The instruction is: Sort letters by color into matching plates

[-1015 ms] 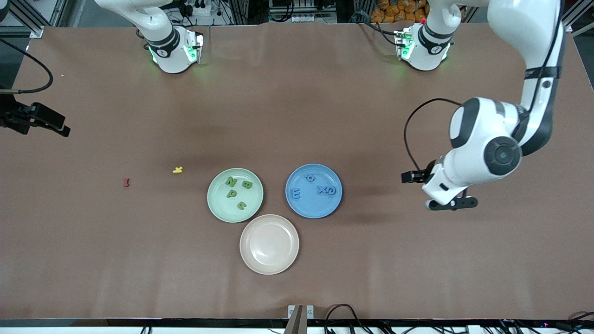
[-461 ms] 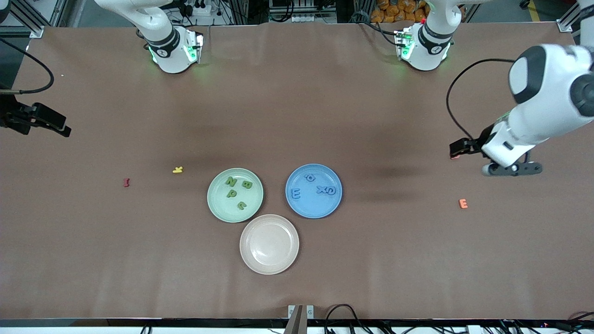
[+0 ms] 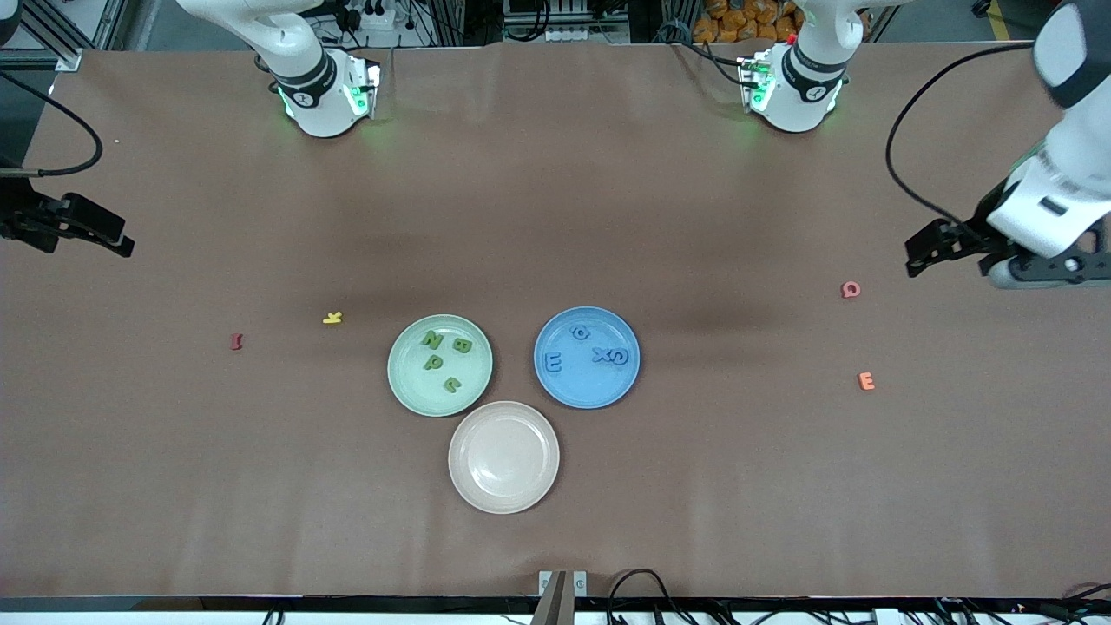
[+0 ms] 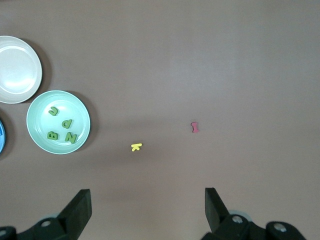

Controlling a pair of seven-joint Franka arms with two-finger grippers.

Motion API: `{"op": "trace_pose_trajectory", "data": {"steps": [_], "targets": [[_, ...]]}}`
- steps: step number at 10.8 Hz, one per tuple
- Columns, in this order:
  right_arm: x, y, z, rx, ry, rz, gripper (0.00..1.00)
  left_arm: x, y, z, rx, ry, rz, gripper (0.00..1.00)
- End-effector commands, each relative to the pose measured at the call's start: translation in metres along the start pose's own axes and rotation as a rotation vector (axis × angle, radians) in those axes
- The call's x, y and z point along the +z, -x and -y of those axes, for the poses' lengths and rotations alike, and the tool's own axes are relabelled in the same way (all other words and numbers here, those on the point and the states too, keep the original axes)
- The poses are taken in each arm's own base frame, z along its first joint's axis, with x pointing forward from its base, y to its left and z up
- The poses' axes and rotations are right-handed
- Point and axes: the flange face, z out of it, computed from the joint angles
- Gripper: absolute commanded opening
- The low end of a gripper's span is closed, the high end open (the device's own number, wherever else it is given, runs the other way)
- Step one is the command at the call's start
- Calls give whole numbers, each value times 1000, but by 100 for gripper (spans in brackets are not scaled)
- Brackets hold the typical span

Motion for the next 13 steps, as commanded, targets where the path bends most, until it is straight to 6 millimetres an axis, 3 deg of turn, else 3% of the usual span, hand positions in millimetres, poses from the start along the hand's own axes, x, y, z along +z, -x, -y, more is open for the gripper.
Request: {"op": "trace_pose_trajectory", "data": {"steps": [1,3,9,13], "targets": [[-4,0,0,5,-13,-7,100,-55,4,-7,31,-16,44,100],[-5,1,2,2,-14,-9,100,-74,12,-19,56,-18,45,100],[-5,1,2,2,-11,-9,100,-95,16,-23,58,1,68,100],[-4,1,2,1,-9,-9,100,-91,13,-20,52,8,75,100]]}}
